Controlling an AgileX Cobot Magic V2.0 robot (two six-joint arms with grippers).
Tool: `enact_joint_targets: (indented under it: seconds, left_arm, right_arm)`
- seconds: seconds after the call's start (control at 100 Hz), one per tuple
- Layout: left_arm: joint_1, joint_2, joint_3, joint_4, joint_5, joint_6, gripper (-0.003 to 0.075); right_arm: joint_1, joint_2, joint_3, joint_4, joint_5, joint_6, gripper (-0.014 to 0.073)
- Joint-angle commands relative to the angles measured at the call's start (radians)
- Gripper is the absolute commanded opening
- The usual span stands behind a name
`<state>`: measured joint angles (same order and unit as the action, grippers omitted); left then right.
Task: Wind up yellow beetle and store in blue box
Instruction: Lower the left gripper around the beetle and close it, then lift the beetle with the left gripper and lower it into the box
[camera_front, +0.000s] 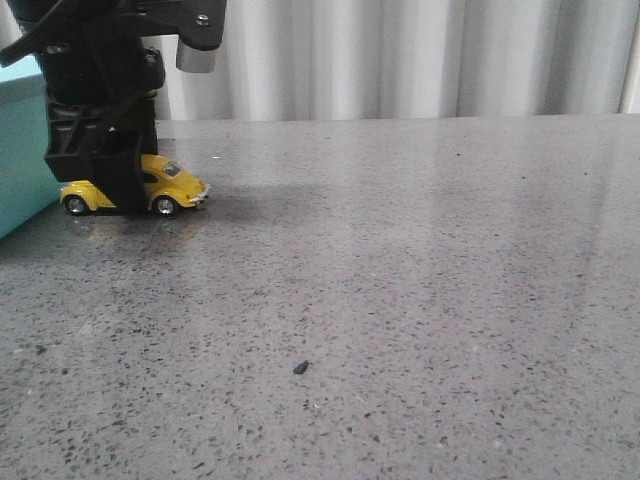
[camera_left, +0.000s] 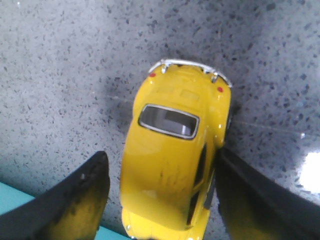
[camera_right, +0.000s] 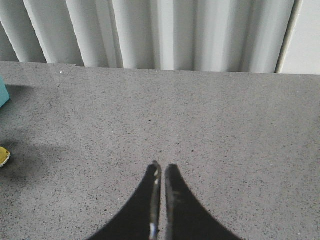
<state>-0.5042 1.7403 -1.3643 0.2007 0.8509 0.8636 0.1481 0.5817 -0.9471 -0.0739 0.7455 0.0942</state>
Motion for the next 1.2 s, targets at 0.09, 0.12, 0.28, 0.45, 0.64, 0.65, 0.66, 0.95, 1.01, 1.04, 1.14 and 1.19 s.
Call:
enact_joint_targets:
  seconds: [0.09, 0.12, 0.28, 0.45, 0.64, 0.65, 0.66, 0.95, 1.01, 1.04, 1.14, 1.19]
  left_arm:
    - [0.003, -0.043, -0.031, -0.007, -0.039, -0.016, 0.0406]
    - [0.003, -0.043, -0.031, -0.012, -0.039, -0.016, 0.0389]
    - [0.003, -0.043, -0.031, -0.022, -0.037, -0.016, 0.0264]
    - [0.003, -0.043, -0.031, -0.022, -0.028, -0.016, 0.0127]
    - [0.003, -0.043, -0.031, -0.022, -0.012, -0.016, 0.0071]
    - [0.003, -0.043, -0.031, -0.022, -0.012, -0.016, 0.0070]
    - [0.003, -0.043, -0.031, -0.022, -0.012, -0.016, 0.0070]
    - [0.003, -0.069, -0.074, -0.022, 0.012, -0.016, 0.0070]
    - [0.003, -0.071, -0.101, -0.027, 0.022, -0.016, 0.0070]
    - [0.003, -0.073, -0.113, -0.030, 0.025, -0.016, 0.0070]
    - [0.003, -0.076, -0.162, -0.041, 0.027, -0.045, 0.0070]
    - [0.003, -0.076, -0.198, -0.041, 0.036, -0.066, 0.0070]
  right_arm:
    - [0.001, 0.001, -0.023, -0.005, -0.082, -0.009, -0.0041]
    - [0.001, 0.001, -0.023, -0.005, -0.082, -0.009, -0.0041]
    - [0.001, 0.001, -0.023, -0.005, -0.082, -0.009, -0.0041]
    - [0.001, 0.001, -0.023, -0.005, -0.082, -0.009, -0.0041]
    - [0.001, 0.001, -0.023, -0.005, -0.084, -0.009, -0.0041]
    - [0.001, 0.001, -0.023, -0.005, -0.084, -0.009, -0.0041]
    - [0.001, 0.001, -0.023, -0.005, -0.084, -0.009, -0.0041]
    - [0.001, 0.001, -0.023, -0.005, -0.089, -0.009, -0.0041]
    - [0.001, 0.001, -0.023, -0.005, -0.091, -0.009, -0.0041]
    - [0.001, 0.001, -0.023, -0.005, -0.091, -0.009, -0.0041]
    - [0.001, 0.001, -0.023, -0.005, -0.092, -0.009, -0.0041]
    - [0.001, 0.001, -0.023, -0.005, -0.092, -0.009, -0.0041]
